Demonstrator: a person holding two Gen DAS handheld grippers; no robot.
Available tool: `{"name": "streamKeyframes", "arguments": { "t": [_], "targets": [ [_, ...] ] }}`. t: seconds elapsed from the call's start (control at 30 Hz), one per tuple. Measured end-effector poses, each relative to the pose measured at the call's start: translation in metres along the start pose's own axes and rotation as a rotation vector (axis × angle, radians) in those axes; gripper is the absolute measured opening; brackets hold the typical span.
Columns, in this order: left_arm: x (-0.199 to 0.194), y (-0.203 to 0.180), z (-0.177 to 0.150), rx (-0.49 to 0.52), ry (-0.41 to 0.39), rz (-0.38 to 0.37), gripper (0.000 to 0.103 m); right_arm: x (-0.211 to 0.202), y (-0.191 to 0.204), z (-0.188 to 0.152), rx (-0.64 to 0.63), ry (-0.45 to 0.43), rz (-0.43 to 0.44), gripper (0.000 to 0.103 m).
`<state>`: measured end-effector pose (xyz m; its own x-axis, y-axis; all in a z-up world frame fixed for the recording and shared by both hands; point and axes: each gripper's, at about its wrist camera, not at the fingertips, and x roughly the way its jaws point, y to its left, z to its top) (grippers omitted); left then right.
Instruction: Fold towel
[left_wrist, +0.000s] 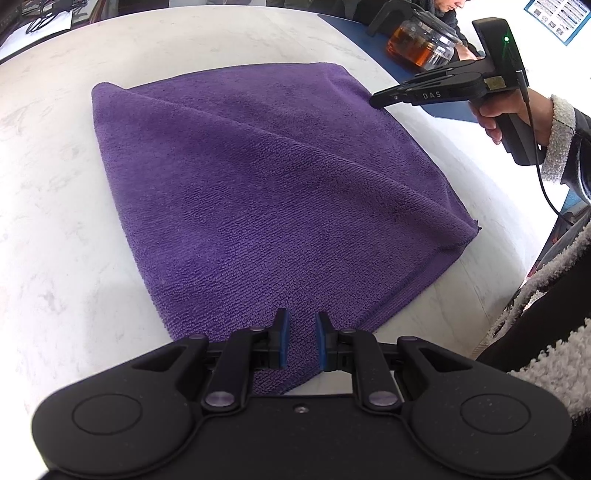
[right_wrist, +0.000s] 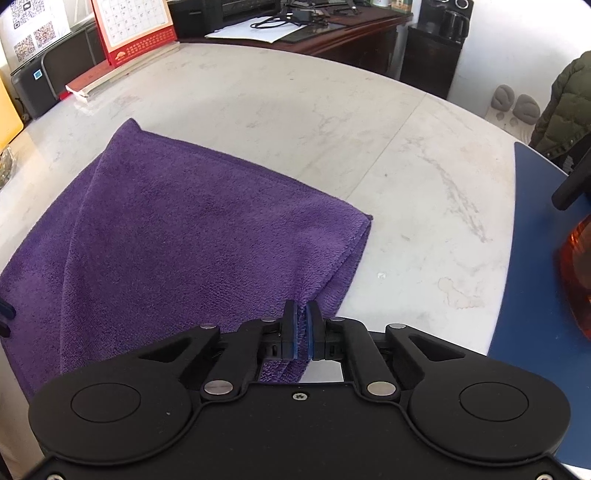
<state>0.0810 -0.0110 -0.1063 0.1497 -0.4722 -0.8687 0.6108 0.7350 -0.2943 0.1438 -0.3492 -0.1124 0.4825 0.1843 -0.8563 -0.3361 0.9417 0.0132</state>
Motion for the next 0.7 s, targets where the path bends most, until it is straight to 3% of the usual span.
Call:
{"name": "streamKeyframes", "arguments": {
  "t": [0.33, 0.7],
  "targets": [
    [-0.002, 0.001, 0.001, 0.009, 0.009, -0.007, 0.014, 0.005, -0.004, 0.005, -0.032, -0.004, -0.081, 0.002],
    [-0.004, 0.001, 0.005, -0.003, 0.033, -0.006, 0.015, -0.002, -0.009, 0.024, -0.001, -0.080, -0.040, 0.004]
  ]
}}
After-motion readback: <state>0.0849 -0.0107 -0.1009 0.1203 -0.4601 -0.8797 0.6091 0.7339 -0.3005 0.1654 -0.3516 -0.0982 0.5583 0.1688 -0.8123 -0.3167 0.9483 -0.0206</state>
